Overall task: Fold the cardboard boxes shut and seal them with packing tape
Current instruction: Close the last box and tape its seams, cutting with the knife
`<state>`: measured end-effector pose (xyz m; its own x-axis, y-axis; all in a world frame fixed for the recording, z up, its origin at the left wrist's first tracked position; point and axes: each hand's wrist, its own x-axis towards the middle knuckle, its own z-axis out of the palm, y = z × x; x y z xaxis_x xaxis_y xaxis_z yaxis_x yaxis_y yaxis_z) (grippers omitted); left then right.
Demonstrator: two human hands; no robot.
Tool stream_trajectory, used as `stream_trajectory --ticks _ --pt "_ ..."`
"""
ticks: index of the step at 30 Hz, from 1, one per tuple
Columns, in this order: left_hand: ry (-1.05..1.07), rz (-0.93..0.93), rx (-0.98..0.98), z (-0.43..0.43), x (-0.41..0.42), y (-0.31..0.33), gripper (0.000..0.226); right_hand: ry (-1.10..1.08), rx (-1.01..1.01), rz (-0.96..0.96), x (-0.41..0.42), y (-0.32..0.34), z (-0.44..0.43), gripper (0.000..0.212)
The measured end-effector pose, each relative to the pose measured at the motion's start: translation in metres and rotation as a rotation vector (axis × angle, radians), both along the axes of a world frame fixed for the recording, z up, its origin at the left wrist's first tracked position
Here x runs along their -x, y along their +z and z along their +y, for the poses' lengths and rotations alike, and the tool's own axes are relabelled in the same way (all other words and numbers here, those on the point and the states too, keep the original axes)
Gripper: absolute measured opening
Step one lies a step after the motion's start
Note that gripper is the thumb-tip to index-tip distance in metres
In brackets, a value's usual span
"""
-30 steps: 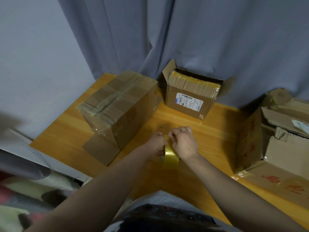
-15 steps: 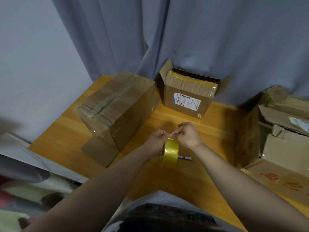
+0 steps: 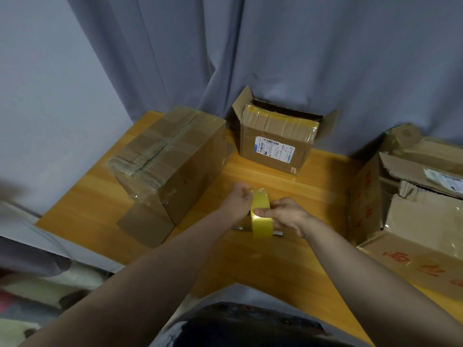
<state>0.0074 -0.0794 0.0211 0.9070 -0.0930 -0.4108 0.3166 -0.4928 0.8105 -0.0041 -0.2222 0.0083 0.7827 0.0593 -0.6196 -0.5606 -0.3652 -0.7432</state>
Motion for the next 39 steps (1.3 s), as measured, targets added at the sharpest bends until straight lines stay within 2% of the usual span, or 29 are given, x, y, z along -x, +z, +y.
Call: stream_trajectory --ticks 2,4,5,8,10,11,12,15,18,20,22,24,25,28,30,33,36,39 --pt "-0.046 -0.033 -0.046 0.006 -0.001 0.011 0.049 0.151 0.348 -0.088 -0.01 -0.008 -0.002 0.057" --pt "-0.036 -0.053 -0.069 0.018 0.001 0.022 0.048 0.31 0.725 -0.083 -0.016 -0.019 -0.012 0.062" --pt "-0.022 -0.068 -0.078 0.025 0.003 0.027 0.046 0.343 0.835 -0.06 -0.018 -0.024 -0.019 0.06" --pt "0.088 -0.173 -0.121 0.049 0.011 0.036 0.038 0.323 0.948 -0.08 -0.025 -0.036 -0.025 0.048" --pt "0.219 -0.275 -0.148 0.067 0.012 0.037 0.035 0.293 1.045 -0.23 -0.031 -0.031 -0.003 0.043" --pt "0.288 -0.327 -0.157 0.076 0.01 0.036 0.034 0.298 1.033 -0.354 -0.034 -0.026 0.015 0.043" --pt "0.351 -0.376 -0.171 0.087 0.007 0.036 0.033 0.315 0.933 -0.503 -0.037 -0.02 0.036 0.044" --pt "0.517 -0.506 -0.269 0.125 -0.007 0.036 0.033 0.389 0.419 -0.84 -0.036 0.009 0.11 0.042" --pt "0.621 -0.589 -0.436 0.172 -0.023 0.041 0.038 0.399 0.275 -0.919 -0.034 0.027 0.17 0.029" --pt "0.62 -0.536 -0.538 0.207 -0.038 0.041 0.044 0.423 0.252 -0.846 -0.033 0.032 0.197 0.031" --pt "0.543 -0.406 -0.576 0.235 -0.051 0.037 0.048 0.444 0.234 -0.776 -0.031 0.031 0.211 0.039" --pt "0.46 -0.296 -0.471 0.249 -0.058 0.034 0.044 0.466 0.229 -0.755 -0.031 0.028 0.216 0.04" --pt "0.446 -0.27 -0.404 0.253 -0.058 0.034 0.041 0.478 0.243 -0.762 -0.031 0.025 0.217 0.034" --pt "0.527 -0.299 -0.275 0.26 -0.047 0.041 0.038 0.47 0.277 -0.814 -0.041 0.019 0.208 0.018" --pt "0.527 -0.345 -0.285 0.266 -0.032 0.038 0.039 0.44 0.246 -0.894 -0.05 0.016 0.192 0.016" --pt "0.48 -0.4 -0.33 0.274 -0.008 0.019 0.046 0.471 0.222 -0.954 -0.061 0.016 0.167 0.029" --pt "0.406 -0.452 -0.258 0.278 0.003 0.003 0.043 0.668 0.319 -0.958 -0.065 0.019 0.159 0.048" --pt "0.381 -0.486 -0.215 0.273 0.008 0.005 0.04 0.744 0.364 -1.069 -0.069 0.018 0.16 0.044"
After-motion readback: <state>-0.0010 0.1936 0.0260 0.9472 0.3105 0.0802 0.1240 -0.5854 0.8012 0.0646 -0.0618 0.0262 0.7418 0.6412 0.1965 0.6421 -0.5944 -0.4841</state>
